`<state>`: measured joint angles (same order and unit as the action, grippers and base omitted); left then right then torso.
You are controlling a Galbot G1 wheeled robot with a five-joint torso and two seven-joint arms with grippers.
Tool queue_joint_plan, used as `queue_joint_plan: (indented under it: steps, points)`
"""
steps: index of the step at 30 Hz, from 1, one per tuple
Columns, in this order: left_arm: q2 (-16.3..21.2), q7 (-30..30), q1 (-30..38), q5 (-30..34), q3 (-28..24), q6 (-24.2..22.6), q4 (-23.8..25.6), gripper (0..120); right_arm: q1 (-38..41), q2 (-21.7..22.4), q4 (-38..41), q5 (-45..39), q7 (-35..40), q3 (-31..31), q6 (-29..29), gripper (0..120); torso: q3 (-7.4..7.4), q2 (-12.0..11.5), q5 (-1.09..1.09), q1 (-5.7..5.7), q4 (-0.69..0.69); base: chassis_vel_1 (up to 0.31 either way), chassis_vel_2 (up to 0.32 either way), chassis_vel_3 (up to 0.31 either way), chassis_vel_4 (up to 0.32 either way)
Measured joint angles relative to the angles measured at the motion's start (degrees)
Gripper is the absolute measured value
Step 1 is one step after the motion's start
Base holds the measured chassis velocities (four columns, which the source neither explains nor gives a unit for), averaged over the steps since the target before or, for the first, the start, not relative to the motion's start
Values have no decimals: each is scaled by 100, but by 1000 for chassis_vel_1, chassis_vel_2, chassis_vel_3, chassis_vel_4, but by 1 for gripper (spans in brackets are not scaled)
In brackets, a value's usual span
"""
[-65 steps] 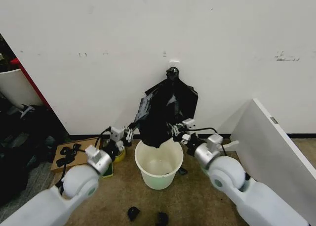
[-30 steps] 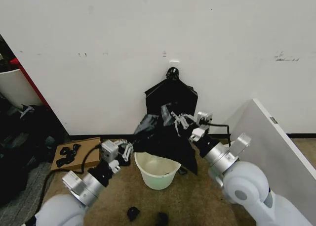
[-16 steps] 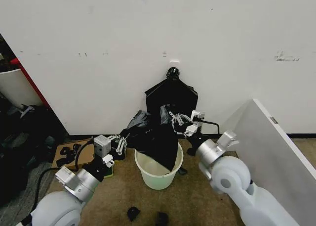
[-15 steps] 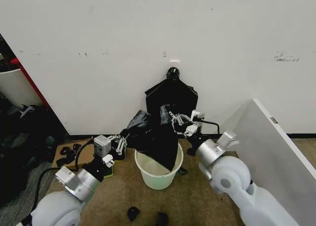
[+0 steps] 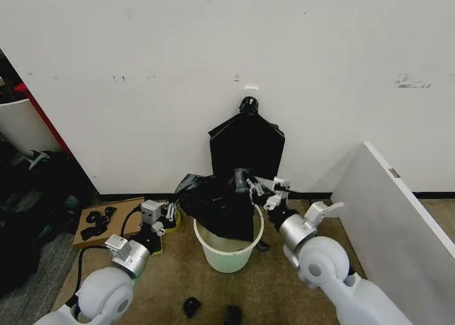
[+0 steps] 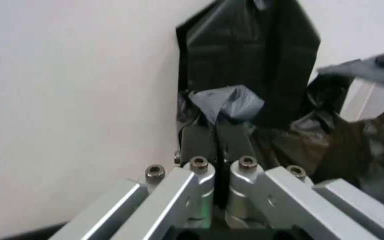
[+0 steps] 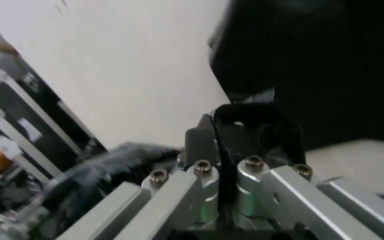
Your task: Place the garbage bag over the trash bin.
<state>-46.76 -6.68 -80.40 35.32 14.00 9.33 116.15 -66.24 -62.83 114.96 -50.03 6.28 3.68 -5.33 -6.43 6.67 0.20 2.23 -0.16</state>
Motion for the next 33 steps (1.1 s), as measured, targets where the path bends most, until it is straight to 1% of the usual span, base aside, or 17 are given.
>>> queue_joint_plan:
  steps: [3,5,7,9,11,14,15,17,19,21,23,25,30,31,33]
  points:
    - [-80,-9,-95,-82,-5,9,-36,0,-27,-55,-107,131,21,-86,28,0,0,0,0,0,0,0,0,0,0]
    - [-269,-73,-290,-253,-5,33,-98,0,-65,-109,-222,391,191,-244,6,0,0,0,0,0,4,0,0,0,0]
    - [-379,-119,-398,-377,-6,59,-130,0,-121,-82,-221,555,343,-308,-109,0,0,0,0,0,2,0,0,0,0]
    - [-413,-132,-435,-417,-8,68,-140,0,-136,-70,-216,594,385,-319,-150,0,0,0,0,0,2,0,0,0,0]
    - [-606,-248,-617,-655,-11,119,-210,0,-258,33,-106,753,698,-363,-444,0,0,0,0,0,2,0,0,0,0]
    - [-744,-414,-732,-815,-3,152,-247,0,-459,106,33,818,999,-328,-612,0,0,0,0,0,1,0,0,0,0]
    - [-790,-502,-807,-881,17,155,-243,0,-546,115,88,863,1228,-317,-703,0,1,1,-1,-1,-1,0,0,0,0]
    - [-800,-529,-838,-908,28,155,-237,0,-575,116,105,871,1308,-317,-731,0,1,0,0,0,-1,0,0,0,0]
    - [-834,-694,-999,-1096,73,118,-176,0,-705,112,171,910,1575,-325,-822,0,1,0,1,0,1,0,0,0,0]
    - [-871,-920,-1224,-1438,105,-47,-46,0,-854,101,267,991,1756,-353,-922,0,1,0,1,-1,2,0,0,0,0]
    - [-886,-1020,-1329,-1540,97,-159,55,0,-974,105,378,1009,1884,-361,-1082,0,1,1,1,-1,2,0,0,0,0]
    - [-887,-1033,-1338,-1555,90,-176,67,0,-999,114,404,1010,1908,-361,-1143,0,1,1,1,-1,1,0,0,0,0]
    - [-849,-1122,-1348,-1578,58,-346,173,0,-967,294,505,972,2068,-415,-1646,0,1,1,1,0,1,0,0,0,0]
    - [-849,-1122,-1348,-1578,58,-346,173,0,-967,294,505,972,2068,-415,-1646,0,1,1,1,0,1,0,0,0,0]
    - [-742,-1198,-1397,-1576,68,-562,300,0,-909,392,599,882,2183,-417,-1977,0,1,1,0,-1,1,0,0,0,0]
